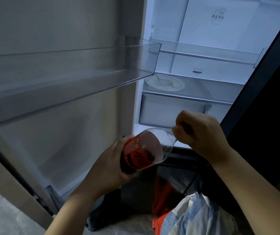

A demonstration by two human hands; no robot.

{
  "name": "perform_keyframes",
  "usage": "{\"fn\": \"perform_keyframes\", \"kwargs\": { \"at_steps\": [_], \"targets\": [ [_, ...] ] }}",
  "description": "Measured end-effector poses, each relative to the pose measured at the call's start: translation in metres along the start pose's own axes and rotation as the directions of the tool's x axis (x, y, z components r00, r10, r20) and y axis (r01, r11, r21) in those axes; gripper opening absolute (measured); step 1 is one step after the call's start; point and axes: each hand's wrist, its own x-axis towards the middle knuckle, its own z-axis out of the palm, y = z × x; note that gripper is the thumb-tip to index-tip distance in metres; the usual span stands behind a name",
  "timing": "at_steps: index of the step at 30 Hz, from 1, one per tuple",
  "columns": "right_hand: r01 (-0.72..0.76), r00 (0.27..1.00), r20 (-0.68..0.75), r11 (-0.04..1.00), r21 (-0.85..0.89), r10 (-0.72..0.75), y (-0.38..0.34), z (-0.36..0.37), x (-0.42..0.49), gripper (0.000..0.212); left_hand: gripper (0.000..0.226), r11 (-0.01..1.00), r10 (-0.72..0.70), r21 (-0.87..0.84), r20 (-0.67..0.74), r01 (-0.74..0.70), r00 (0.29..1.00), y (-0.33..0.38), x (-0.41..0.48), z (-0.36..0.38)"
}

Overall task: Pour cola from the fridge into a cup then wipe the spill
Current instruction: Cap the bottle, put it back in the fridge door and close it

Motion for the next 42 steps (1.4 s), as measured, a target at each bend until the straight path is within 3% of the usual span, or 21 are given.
{"fn": "perform_keyframes", "kwargs": {
  "at_steps": [3, 4, 6, 8, 11, 14, 16, 18, 20, 21, 23, 24, 27, 31, 33, 35, 37, 39, 42],
  "targets": [
    [-0.341, 0.929, 0.07, 0.913, -0.225, 0.364, -0.008, 0.006, 0.008, 0.04, 0.092, 0.996, 0.018, 0.089, -0.045, -0.014, 0.999, -0.001, 0.002, 0.002],
    [-0.379, 0.908, 0.075, 0.884, -0.274, 0.413, -0.01, 0.01, 0.007, 0.044, 0.092, 0.994, 0.027, 0.112, -0.059, -0.02, 0.998, -0.003, 0.002, 0.003],
    [-0.278, 0.958, 0.013, 0.935, -0.219, 0.288, -0.014, 0.012, 0.004, 0.044, 0.094, 0.996, 0.018, 0.087, -0.07, -0.012, 0.997, -0.006, 0.002, 0.002],
    [-0.019, 0.998, -0.058, 0.996, -0.088, 0.013, -0.013, 0.009, 0.001, 0.032, 0.096, 1.0, 0.015, 0.02, -0.082, -0.014, 0.997, -0.008, 0.001, -0.001],
    [0.316, 0.938, -0.131, 0.947, -0.063, -0.322, 0.005, 0.007, 0.001, 0.015, 0.095, 0.999, 0.043, -0.019, -0.076, -0.044, 0.996, -0.007, 0.0, -0.005],
    [0.35, 0.93, -0.082, 0.932, -0.093, -0.358, 0.013, 0.006, 0.009, 0.026, 0.093, 0.998, 0.065, 0.007, -0.065, -0.065, 0.996, -0.004, 0.0, -0.005],
    [0.219, 0.969, -0.079, 0.961, -0.171, -0.235, 0.007, 0.005, 0.011, 0.037, 0.094, 0.998, 0.053, 0.02, -0.074, -0.052, 0.996, -0.002, 0.001, -0.003],
    [-0.084, 0.996, -0.053, 0.937, -0.338, 0.07, -0.006, 0.005, 0.014, 0.043, 0.094, 0.997, 0.043, 0.074, -0.096, -0.036, 0.994, -0.001, 0.001, -0.001],
    [-0.294, 0.936, 0.035, 0.829, -0.476, 0.352, -0.014, 0.011, 0.012, 0.051, 0.094, 0.988, 0.061, 0.148, -0.12, -0.043, 0.991, -0.005, 0.0, 0.002],
    [-0.307, 0.927, 0.041, 0.815, -0.491, 0.374, -0.016, 0.013, 0.011, 0.054, 0.095, 0.988, 0.053, 0.151, -0.122, -0.035, 0.991, -0.007, -0.001, 0.002],
    [-0.185, 0.982, -0.029, 0.905, -0.382, 0.188, -0.017, 0.012, 0.011, 0.055, 0.096, 0.994, 0.028, 0.111, -0.117, -0.014, 0.993, -0.011, -0.002, 0.001],
    [-0.055, 0.997, -0.06, 0.952, -0.301, 0.039, -0.012, 0.012, 0.01, 0.053, 0.097, 0.997, 0.028, 0.08, -0.108, -0.02, 0.994, -0.012, -0.002, 0.0],
    [0.345, 0.928, -0.095, 0.927, -0.149, -0.361, 0.01, 0.013, 0.007, 0.055, 0.094, 0.998, 0.056, -0.006, -0.041, -0.056, 0.998, -0.008, -0.005, -0.004],
    [0.458, 0.868, -0.117, 0.868, -0.19, -0.483, 0.017, 0.006, 0.022, 0.048, 0.092, 0.998, 0.055, -0.038, -0.002, -0.056, 0.998, -0.001, -0.006, -0.003],
    [0.4, 0.899, -0.081, 0.881, -0.252, -0.431, 0.014, 0.004, 0.027, 0.045, 0.094, 0.999, 0.047, -0.02, -0.04, -0.047, 0.998, -0.001, -0.004, -0.001],
    [0.205, 0.972, -0.034, 0.908, -0.366, -0.234, 0.006, 0.005, 0.03, 0.047, 0.095, 1.0, 0.025, 0.016, -0.089, -0.023, 0.996, -0.003, -0.003, 0.001],
    [-0.013, 0.998, -0.058, 0.87, -0.493, -0.018, -0.012, 0.008, 0.028, 0.049, 0.096, 0.999, 0.006, 0.053, -0.129, 0.001, 0.992, -0.006, -0.004, 0.003],
    [-0.081, 0.996, -0.08, 0.833, -0.547, 0.044, -0.023, 0.01, 0.029, 0.052, 0.096, 0.998, 0.013, 0.065, -0.168, -0.002, 0.986, -0.008, -0.005, 0.002],
    [-0.119, 0.993, -0.035, 0.868, -0.482, 0.116, -0.024, 0.01, 0.027, 0.058, 0.094, 0.998, 0.005, 0.069, -0.184, 0.007, 0.983, -0.009, -0.006, 0.0]
  ]
}}
